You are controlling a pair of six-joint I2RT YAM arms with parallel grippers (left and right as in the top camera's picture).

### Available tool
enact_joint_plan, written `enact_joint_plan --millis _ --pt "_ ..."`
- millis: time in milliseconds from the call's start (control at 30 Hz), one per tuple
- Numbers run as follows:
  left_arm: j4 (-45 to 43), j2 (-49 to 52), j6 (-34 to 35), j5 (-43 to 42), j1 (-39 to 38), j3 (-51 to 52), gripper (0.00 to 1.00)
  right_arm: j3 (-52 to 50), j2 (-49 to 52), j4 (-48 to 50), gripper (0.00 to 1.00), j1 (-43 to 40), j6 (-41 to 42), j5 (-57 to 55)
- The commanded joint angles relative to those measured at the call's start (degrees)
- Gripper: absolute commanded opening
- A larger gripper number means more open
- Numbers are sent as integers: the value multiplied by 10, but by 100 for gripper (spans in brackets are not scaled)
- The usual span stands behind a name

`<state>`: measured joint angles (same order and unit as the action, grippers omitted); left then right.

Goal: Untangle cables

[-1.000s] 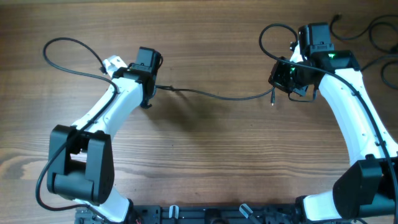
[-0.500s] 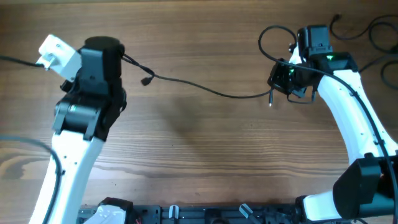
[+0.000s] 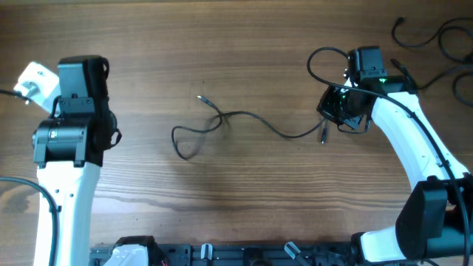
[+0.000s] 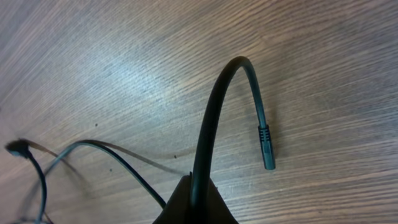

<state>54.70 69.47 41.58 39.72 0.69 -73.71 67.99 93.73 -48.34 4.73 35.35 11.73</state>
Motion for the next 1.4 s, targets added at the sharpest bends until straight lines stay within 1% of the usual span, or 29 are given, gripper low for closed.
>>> enact_joint_plan --millis 0,100,133,233,333,400,567,633,700,900,1067,1133,1267,1367 --pt "16 8 28 -58 15 -5 4 -1 -3 8 4 -1 13 -13" --pt "21 13 24 -180 14 -4 4 -1 -3 9 4 -1 11 -12" --pt "22 16 23 -233 14 -4 4 -1 -3 9 4 -1 8 -12" --pt "38 23 21 -327 14 -4 4 -1 -3 10 4 -1 9 -12" --pt "70 39 21 -384 9 -4 4 -1 -3 10 4 -1 9 -11" --pt "96 60 -20 -427 -8 -4 4 -1 -3 12 4 -1 8 4" --pt "127 120 -26 -473 -74 20 4 -1 -3 21 5 -1 8 17" --pt "116 150 -23 -474 -107 46 4 -1 -3 21 5 -1 8 17" --pt "88 177 -23 -474 -122 70 4 -1 -3 21 5 -1 8 17" --pt "3 230 -21 -472 -125 124 4 -1 -3 23 5 -1 7 17" --pt "-106 263 -22 -465 -125 167 4 -1 -3 25 5 -1 7 17" --pt "-169 271 -22 -402 -125 181 4 -1 -3 24 5 -1 7 17" --pt "-250 271 -22 -225 -124 183 4 -1 -3 25 5 -1 7 17" --pt "-271 271 -22 -169 -124 183 4 -1 -3 25 6 -1 5 16"
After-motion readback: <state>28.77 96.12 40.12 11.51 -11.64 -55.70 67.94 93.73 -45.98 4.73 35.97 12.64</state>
